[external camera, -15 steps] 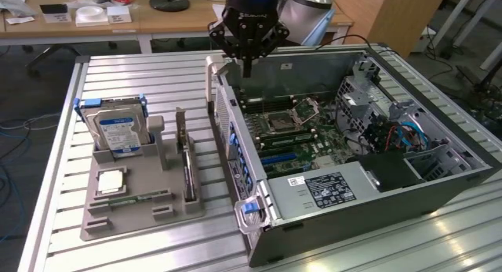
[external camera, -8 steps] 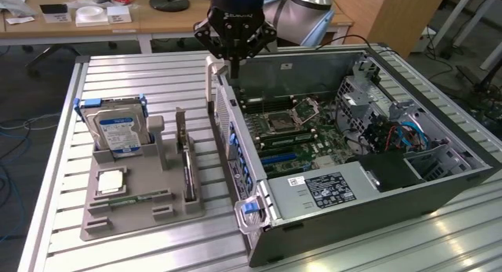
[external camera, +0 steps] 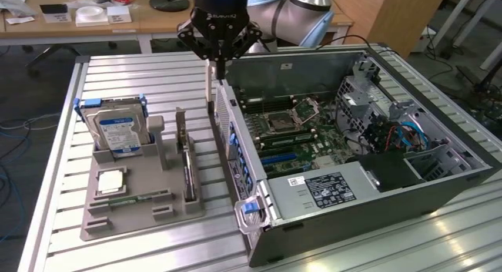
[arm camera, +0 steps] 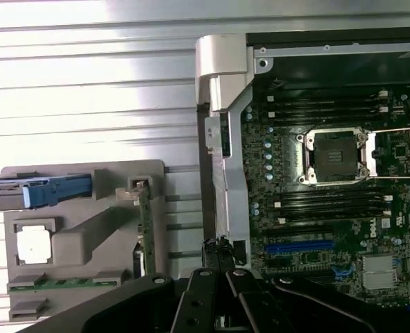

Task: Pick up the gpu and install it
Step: 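Reach for the gpu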

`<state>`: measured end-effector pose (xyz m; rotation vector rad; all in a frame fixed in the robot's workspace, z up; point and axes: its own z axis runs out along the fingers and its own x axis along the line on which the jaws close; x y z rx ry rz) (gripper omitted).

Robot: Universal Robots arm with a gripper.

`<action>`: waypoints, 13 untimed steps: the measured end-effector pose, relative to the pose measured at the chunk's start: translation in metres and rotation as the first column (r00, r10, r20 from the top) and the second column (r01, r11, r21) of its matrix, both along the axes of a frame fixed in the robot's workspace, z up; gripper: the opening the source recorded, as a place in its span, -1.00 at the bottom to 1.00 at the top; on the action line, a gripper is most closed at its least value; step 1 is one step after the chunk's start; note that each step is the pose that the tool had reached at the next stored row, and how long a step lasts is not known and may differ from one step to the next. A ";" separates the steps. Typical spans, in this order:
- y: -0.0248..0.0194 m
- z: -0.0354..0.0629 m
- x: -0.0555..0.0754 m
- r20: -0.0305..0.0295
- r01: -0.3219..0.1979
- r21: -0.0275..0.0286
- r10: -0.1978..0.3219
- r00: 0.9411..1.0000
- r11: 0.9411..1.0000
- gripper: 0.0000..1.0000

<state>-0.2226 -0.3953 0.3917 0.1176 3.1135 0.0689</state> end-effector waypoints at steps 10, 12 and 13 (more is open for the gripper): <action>0.0019 -0.0011 -0.033 0.000 0.001 0.000 -0.001 1.000 1.000 -0.79; 0.0022 -0.0014 -0.039 0.000 0.001 0.000 -0.001 1.000 1.000 -0.79; 0.0024 -0.0016 -0.042 0.000 0.001 0.000 -0.001 1.000 1.000 -0.79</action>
